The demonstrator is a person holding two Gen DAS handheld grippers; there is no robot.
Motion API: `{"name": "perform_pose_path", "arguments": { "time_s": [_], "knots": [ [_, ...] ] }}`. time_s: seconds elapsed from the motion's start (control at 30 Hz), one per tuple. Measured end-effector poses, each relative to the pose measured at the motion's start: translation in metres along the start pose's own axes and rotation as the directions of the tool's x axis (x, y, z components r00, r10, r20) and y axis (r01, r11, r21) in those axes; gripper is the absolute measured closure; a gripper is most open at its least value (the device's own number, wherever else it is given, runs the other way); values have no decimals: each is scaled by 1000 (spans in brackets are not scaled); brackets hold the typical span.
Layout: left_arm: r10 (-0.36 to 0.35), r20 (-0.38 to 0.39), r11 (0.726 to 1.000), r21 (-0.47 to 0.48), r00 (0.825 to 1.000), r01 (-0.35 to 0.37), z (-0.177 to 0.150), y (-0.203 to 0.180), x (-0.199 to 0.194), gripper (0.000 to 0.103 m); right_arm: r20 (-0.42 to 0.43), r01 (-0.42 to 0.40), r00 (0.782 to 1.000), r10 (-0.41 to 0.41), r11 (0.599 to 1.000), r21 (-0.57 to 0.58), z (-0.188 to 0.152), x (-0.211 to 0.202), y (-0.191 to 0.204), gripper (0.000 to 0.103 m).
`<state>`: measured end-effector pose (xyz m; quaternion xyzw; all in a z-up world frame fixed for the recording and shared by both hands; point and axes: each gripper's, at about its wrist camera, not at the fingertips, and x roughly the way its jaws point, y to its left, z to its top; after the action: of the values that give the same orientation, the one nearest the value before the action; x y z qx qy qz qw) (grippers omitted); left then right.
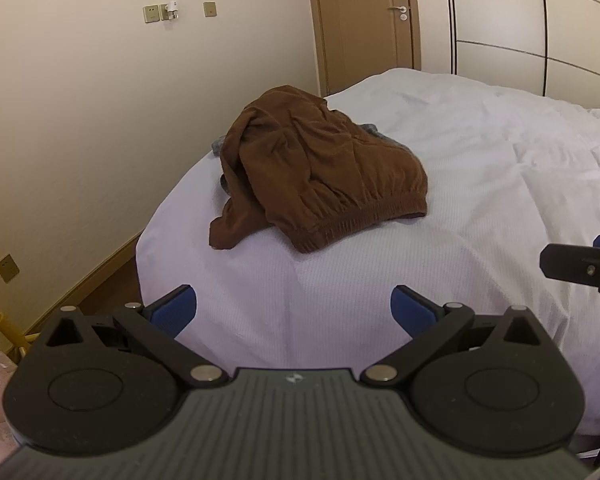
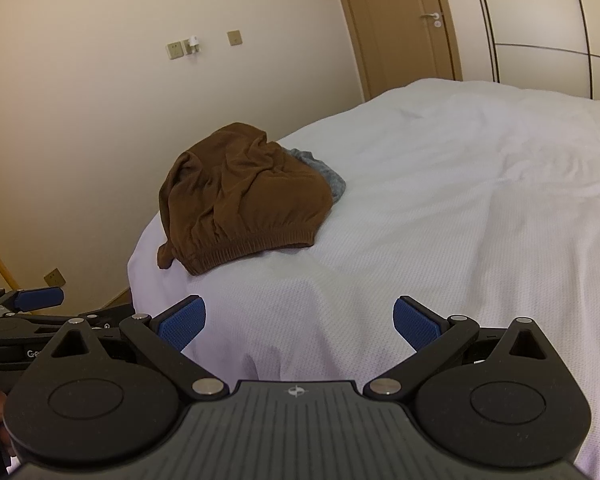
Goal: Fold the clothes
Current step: 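Approach the crumpled brown shorts on the bed with both tools, then grasp the brown shorts waistband with the left tool while the right tool grasps it too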
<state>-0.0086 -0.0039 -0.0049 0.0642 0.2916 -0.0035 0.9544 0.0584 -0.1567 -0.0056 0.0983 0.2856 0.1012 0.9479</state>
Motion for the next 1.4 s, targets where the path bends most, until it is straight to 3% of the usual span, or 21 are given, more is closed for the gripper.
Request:
{"name": "perform_pose_path", "arguments": {
  "time_s": [0.17, 0.3, 0.4, 0.5, 0.57, 0.67, 0.7, 0.73, 0.8, 0.9, 0.97, 1.0, 1.03, 1.1, 1.13, 1.2, 1.33, 1.4],
  "knots": [
    [-46, 31, 998, 33, 998, 45, -2, 2, 2, 1, 28, -16, 999, 20, 993, -116, 3, 2, 7, 0],
    [-15, 85, 984, 178, 996, -1, 1, -2, 18, 1, 36, -60, 997, 69, 975, -214, 13, 12, 7, 0],
    [3, 139, 942, 333, 990, -50, 2, -8, 42, 2, 33, -73, 996, 87, 949, -308, 23, 31, 6, 2],
    [-21, 186, 875, 479, 982, -72, 1, -14, 71, 7, 25, -79, 995, 94, 933, -351, 36, 60, -2, 12],
    [-42, 151, 857, 513, 988, -42, 3, -14, 94, 9, 8, -94, 994, 105, 918, -386, 43, 83, -6, 17],
    [-71, 97, 827, 562, 993, 5, 6, -12, 127, 26, -28, -111, 993, 111, 891, -441, 47, 122, -9, 17],
    [-80, 78, 816, 577, 994, 21, 8, -12, 138, 45, -42, -121, 993, 115, 885, -449, 48, 135, -10, 17],
    [-90, 59, 806, 591, 994, 37, 9, -11, 149, 58, -58, -136, 991, 123, 885, -446, 48, 147, -12, 17],
    [-133, 23, 833, 544, 991, 100, 15, -5, 161, 68, -81, -156, 988, 134, 884, -440, 50, 171, -15, 17],
    [-173, 44, 848, 515, 984, 126, 21, 4, 162, 78, -104, -183, 983, 153, 879, -440, 49, 197, -15, 17],
    [-201, 70, 877, 458, 977, 148, 28, 13, 156, 84, -115, -211, 977, 178, 877, -431, 48, 209, -13, 20],
    [-214, 84, 889, 429, 973, 159, 32, 18, 153, 86, -120, -224, 974, 191, 877, -425, 47, 214, -12, 30],
    [-216, 98, 894, 420, 972, 156, 36, 20, 150, 86, -121, -235, 972, 203, 880, -412, 48, 217, -12, 49],
    [-219, 121, 895, 421, 968, 150, 42, 20, 144, 87, -107, -248, 969, 224, 891, -380, 50, 218, -15, 57],
    [-224, 135, 893, 426, 965, 147, 46, 19, 141, 87, -85, -245, 969, 230, 897, -369, 53, 214, -17, 75],
    [-245, 172, 887, 438, 954, 149, 56, 15, 130, 88, -29, -239, 969, 245, 904, -354, 60, 199, -21, 82],
    [-303, 259, 873, 462, 917, 158, 83, 5, 102, 88, 107, -185, 967, 233, 924, -334, 81, 147, -34, 86],
    [-355, 305, 859, 479, 884, 180, 99, -5, 83, 89, 179, -139, 962, 207, 933, -331, 90, 112, -44, 86]
  ]
}}
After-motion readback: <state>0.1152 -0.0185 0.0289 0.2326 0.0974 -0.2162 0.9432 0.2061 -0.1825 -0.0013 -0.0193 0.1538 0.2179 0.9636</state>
